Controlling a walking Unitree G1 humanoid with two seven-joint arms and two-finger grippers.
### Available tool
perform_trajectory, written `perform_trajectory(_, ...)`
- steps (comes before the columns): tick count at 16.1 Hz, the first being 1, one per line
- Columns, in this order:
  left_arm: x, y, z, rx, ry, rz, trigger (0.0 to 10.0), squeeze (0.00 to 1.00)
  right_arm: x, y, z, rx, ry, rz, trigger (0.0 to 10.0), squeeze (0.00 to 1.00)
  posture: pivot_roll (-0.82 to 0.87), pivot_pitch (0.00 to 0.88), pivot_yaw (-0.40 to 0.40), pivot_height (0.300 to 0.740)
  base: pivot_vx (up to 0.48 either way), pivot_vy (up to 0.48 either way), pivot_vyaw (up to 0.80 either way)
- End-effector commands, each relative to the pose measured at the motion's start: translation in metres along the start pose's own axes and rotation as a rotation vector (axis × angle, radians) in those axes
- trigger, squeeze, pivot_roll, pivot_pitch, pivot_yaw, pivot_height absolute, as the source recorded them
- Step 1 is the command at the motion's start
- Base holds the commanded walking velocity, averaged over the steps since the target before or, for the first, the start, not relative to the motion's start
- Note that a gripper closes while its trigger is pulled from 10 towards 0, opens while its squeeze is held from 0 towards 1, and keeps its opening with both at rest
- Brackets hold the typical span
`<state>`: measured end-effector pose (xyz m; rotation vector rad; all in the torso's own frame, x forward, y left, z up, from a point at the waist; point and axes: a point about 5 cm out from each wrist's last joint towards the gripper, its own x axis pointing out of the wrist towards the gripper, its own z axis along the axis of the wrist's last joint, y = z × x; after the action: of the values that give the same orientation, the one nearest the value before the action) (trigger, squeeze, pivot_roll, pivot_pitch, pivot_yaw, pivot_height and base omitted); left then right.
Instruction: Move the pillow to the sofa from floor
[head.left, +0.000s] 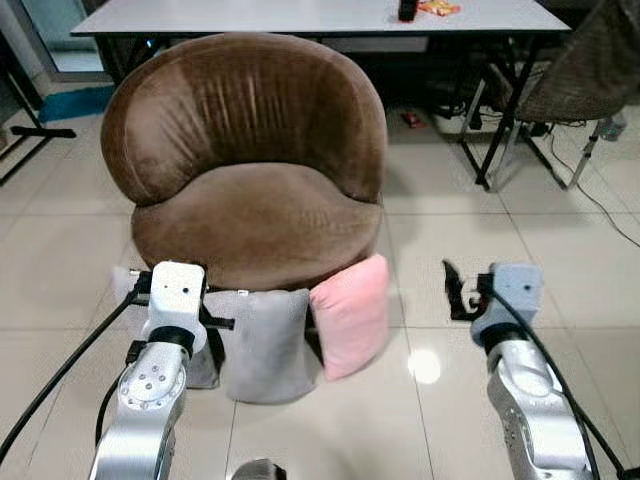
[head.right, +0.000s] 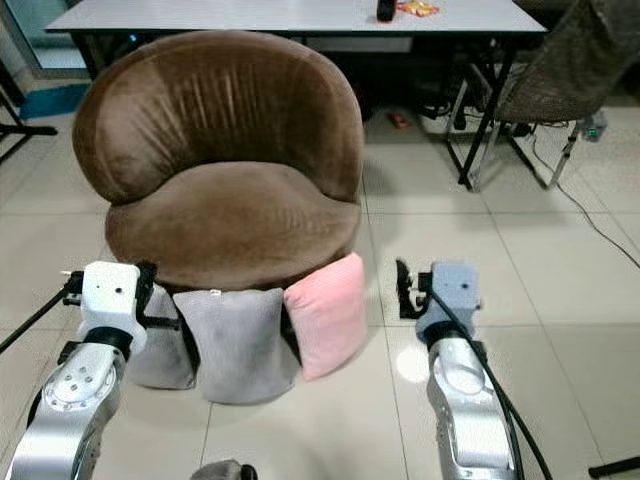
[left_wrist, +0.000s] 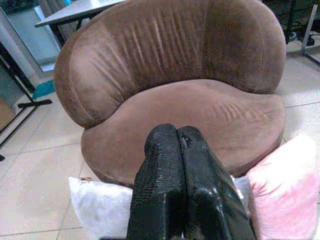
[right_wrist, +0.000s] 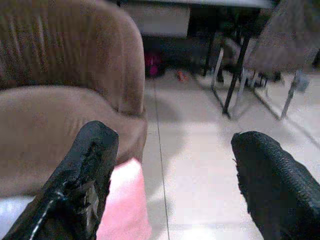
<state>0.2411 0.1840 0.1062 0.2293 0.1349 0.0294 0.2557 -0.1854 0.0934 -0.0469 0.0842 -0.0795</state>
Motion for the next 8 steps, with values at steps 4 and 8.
perform_trajectory(4, -0.006, -0.003, 0.003, 0.008, -0.019, 0.001, 10.0, 0.00, -0.008, -0.008, 0.005, 0.084, -0.014, 0.003, 10.0, 0.00, -0.04, 0.093, 0.007, 0.740, 0.000, -0.480, 0.00)
perform_trajectory(8, -0.016, 0.002, 0.000, -0.010, -0.028, 0.030, 10.0, 0.00, -0.009, 0.005, -0.004, 0.120, 0.080, 0.086, 10.0, 0.00, -0.04, 0.103, -0.036, 0.740, 0.000, -0.307, 0.00)
